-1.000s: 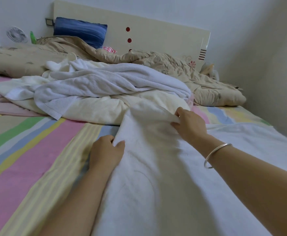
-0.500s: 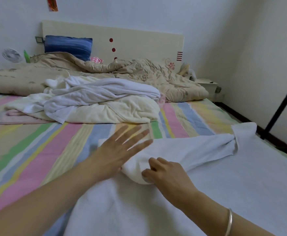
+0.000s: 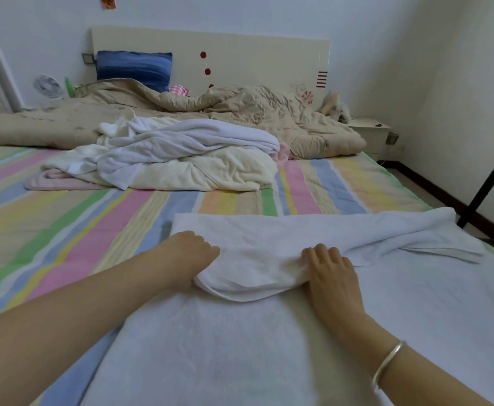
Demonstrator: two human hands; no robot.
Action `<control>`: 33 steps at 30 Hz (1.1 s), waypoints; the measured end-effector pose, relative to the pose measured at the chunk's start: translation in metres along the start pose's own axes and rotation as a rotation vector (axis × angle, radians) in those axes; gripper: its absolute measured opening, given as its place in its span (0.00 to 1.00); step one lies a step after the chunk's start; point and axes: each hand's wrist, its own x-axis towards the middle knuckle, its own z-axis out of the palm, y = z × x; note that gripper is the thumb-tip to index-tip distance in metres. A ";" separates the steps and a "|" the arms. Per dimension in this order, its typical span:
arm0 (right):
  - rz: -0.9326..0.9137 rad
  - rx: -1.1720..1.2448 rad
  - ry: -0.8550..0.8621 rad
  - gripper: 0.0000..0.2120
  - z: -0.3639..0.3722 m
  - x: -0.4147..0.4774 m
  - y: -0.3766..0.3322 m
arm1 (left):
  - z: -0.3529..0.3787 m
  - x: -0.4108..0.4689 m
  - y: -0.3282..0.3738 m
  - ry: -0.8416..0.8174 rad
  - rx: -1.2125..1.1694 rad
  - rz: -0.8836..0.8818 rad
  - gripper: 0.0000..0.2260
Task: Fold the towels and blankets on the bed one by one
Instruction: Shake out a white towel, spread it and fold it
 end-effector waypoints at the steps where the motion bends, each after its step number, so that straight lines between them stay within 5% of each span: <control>1: 0.077 0.029 -0.009 0.16 0.002 0.000 0.004 | 0.003 -0.002 -0.001 0.018 -0.037 -0.050 0.15; 4: 0.328 0.204 -0.021 0.14 0.011 0.004 0.013 | 0.016 -0.016 -0.008 0.325 -0.080 -0.060 0.19; 9: 0.443 0.416 0.007 0.09 0.007 0.004 0.035 | 0.042 -0.042 -0.006 0.433 -0.155 -0.112 0.21; 14: 0.213 0.415 -0.052 0.06 0.001 -0.006 0.052 | 0.066 -0.054 0.009 0.578 -0.230 -0.172 0.20; 18: 0.162 0.450 0.035 0.08 -0.009 0.013 0.065 | 0.068 -0.059 0.019 0.735 -0.374 -0.417 0.14; 22: -0.121 0.361 0.187 0.14 -0.025 0.040 0.074 | 0.065 -0.056 0.030 0.682 -0.421 -0.572 0.17; 26: -0.402 0.020 0.112 0.10 0.001 0.031 0.100 | 0.067 -0.059 0.036 0.638 -0.447 -0.664 0.18; 30: -0.290 -0.128 0.041 0.02 0.024 0.011 0.123 | 0.073 -0.062 0.045 0.641 -0.470 -0.709 0.19; 33: -0.195 -0.166 0.002 0.12 0.028 0.018 0.125 | 0.079 -0.062 0.049 0.664 -0.481 -0.731 0.22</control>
